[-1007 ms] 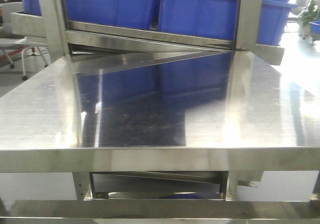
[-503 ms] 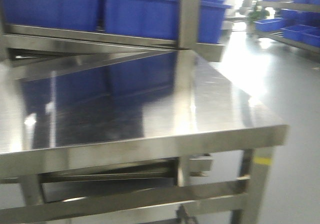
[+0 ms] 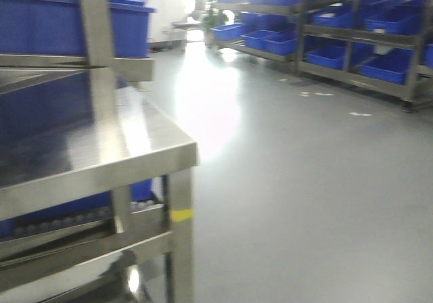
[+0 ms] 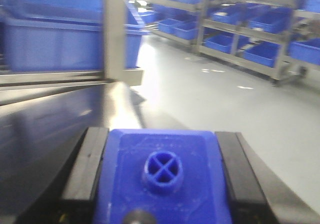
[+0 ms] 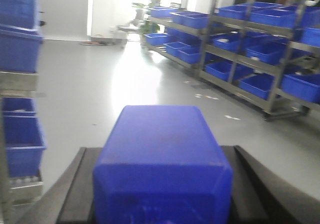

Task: Pick and sort blue part to right shelf
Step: 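Drive the base away from the table carrying both blocks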

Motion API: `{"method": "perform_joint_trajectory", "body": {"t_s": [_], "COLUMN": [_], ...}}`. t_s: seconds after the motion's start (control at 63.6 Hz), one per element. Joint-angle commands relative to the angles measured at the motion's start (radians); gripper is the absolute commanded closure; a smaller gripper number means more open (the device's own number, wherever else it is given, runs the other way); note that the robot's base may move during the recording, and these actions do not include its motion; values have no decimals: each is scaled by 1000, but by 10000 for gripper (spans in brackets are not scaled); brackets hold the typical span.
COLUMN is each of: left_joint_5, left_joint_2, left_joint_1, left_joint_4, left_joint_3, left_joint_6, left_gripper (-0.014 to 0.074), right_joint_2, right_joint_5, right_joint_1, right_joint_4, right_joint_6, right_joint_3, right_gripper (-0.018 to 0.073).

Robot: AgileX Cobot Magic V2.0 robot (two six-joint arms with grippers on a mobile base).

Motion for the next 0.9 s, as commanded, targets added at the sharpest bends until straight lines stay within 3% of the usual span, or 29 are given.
{"method": "perform_joint_trajectory", "body": {"t_s": [0.0, 0.881], "left_joint_5": [-81, -81], "left_joint_2": [9, 9], "left_joint_1": [2, 2], "left_joint_4": [-15, -15], "left_joint_3": [-29, -29], "left_joint_6": [-1, -1], "left_gripper": [356, 356], "right_joint_2": [8, 8], "right_joint_5": [-94, -94], "right_joint_1": [-7, -7], "right_joint_4": [-8, -8], "right_joint_6": [-4, -4], "right_joint_3": [-30, -30], "right_gripper": [177, 177]}}
